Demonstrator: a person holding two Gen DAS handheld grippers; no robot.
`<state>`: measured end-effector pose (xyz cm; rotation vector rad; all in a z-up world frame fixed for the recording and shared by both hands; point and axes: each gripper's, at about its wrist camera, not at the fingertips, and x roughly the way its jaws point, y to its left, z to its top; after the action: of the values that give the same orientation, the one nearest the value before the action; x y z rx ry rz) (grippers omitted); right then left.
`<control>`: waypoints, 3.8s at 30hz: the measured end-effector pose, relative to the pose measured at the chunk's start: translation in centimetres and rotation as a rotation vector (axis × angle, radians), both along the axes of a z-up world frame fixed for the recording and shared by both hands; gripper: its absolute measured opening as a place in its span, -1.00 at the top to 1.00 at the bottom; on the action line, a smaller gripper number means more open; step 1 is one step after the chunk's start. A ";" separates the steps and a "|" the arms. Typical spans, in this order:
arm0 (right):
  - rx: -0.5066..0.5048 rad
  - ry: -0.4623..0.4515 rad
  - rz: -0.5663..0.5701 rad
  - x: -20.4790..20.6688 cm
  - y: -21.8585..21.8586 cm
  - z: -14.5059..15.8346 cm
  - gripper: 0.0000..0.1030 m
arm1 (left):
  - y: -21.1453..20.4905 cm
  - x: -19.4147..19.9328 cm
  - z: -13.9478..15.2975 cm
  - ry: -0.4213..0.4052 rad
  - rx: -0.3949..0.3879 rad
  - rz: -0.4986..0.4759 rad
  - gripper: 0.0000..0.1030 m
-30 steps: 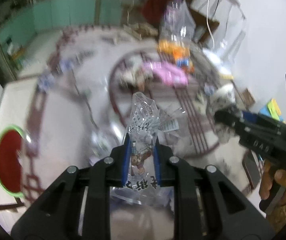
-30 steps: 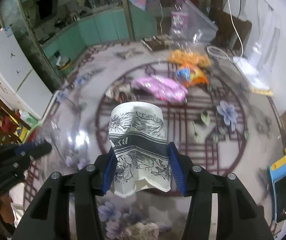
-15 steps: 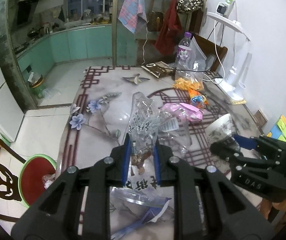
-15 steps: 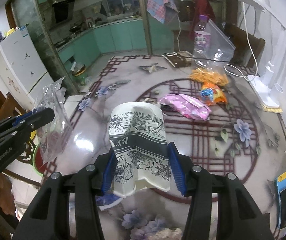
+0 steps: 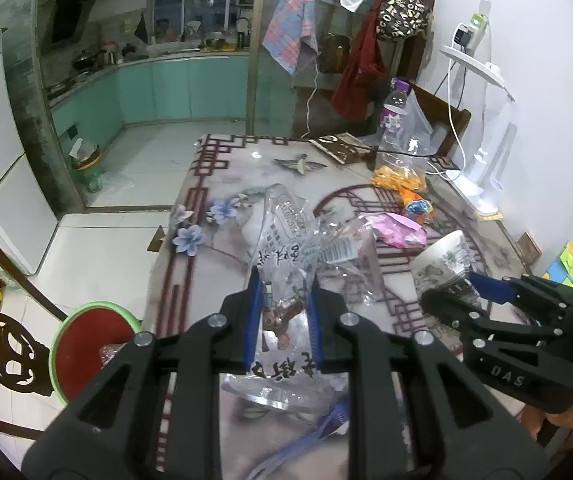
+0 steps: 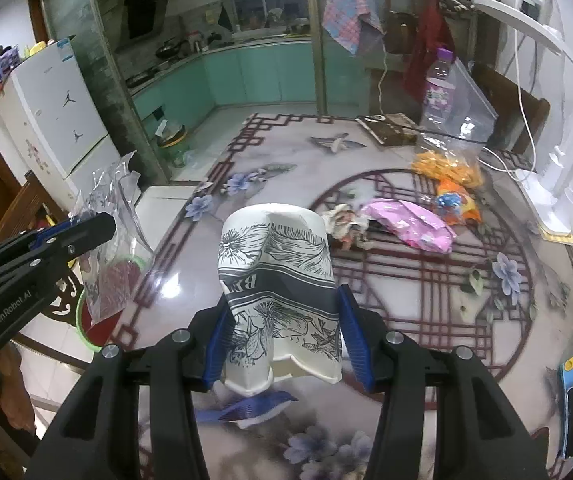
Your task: Collect trash
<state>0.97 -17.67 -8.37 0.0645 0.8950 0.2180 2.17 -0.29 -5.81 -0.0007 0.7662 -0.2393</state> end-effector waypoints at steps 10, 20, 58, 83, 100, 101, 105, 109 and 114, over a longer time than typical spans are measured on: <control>-0.017 -0.003 0.050 0.4 6.3 0.7 0.06 | 5.7 -0.3 0.5 -0.009 -0.010 0.041 0.62; -0.025 -0.005 0.071 0.3 12.3 0.9 0.06 | 11.3 0.0 0.4 -0.001 -0.018 0.056 0.62; -0.037 0.050 0.193 1.4 26.7 -1.3 0.06 | 26.0 1.1 -2.4 0.065 -0.022 0.183 0.61; -0.061 0.172 0.315 4.7 33.6 -5.8 0.06 | 31.6 4.9 -5.1 0.136 -0.040 0.234 0.60; -0.053 0.177 0.344 5.4 34.5 -6.4 -0.47 | 32.0 5.5 -5.1 0.108 -0.063 0.270 -0.17; -0.051 0.173 0.338 5.4 34.2 -6.2 -0.47 | 31.9 5.4 -5.0 0.106 -0.062 0.268 -0.17; -0.052 0.159 0.299 5.1 32.6 -5.4 -0.47 | 31.3 4.9 -4.4 0.102 -0.092 0.271 -0.24; -0.071 0.138 0.198 4.0 28.8 -4.5 -0.47 | 29.1 4.1 -4.2 0.097 -0.086 0.213 -0.29; -0.107 0.171 0.013 2.2 21.6 -5.3 -0.50 | 25.9 3.6 -4.3 0.120 -0.074 0.127 -0.29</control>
<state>3.22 3.95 -13.64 -0.0227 1.0757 0.1776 5.74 25.60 -10.13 -0.1342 0.8730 -0.1476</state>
